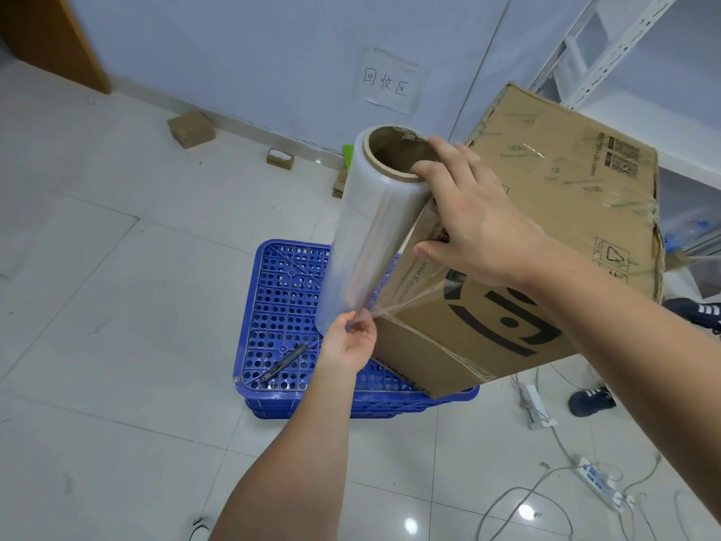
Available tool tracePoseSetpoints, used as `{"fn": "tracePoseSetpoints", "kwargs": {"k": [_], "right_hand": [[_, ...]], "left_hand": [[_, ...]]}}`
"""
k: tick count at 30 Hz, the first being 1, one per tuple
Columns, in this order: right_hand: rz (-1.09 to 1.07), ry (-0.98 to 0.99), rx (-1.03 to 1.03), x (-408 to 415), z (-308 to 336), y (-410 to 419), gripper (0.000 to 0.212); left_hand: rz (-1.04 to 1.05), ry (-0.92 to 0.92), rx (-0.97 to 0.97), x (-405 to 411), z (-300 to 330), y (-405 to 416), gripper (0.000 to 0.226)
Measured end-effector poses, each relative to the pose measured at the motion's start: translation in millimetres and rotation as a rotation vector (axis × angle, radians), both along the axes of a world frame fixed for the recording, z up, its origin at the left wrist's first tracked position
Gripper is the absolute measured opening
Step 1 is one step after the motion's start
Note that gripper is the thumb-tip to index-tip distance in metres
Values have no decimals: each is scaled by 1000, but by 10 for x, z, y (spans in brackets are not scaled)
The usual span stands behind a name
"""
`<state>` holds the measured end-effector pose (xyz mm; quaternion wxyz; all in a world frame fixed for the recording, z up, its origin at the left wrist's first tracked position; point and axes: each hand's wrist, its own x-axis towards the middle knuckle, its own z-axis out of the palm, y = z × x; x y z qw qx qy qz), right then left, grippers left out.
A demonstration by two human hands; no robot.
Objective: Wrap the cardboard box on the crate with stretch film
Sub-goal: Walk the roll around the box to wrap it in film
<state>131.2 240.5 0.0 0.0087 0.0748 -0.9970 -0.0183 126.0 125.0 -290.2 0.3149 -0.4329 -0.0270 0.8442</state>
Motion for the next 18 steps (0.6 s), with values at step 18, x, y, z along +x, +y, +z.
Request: {"fn": "tracePoseSetpoints", "kwargs": {"k": [18], "right_hand": [[12,20,-16,-33,-48,10,89]], "left_hand": [[-312,-28,-251,-95,-347,-51,11]]}}
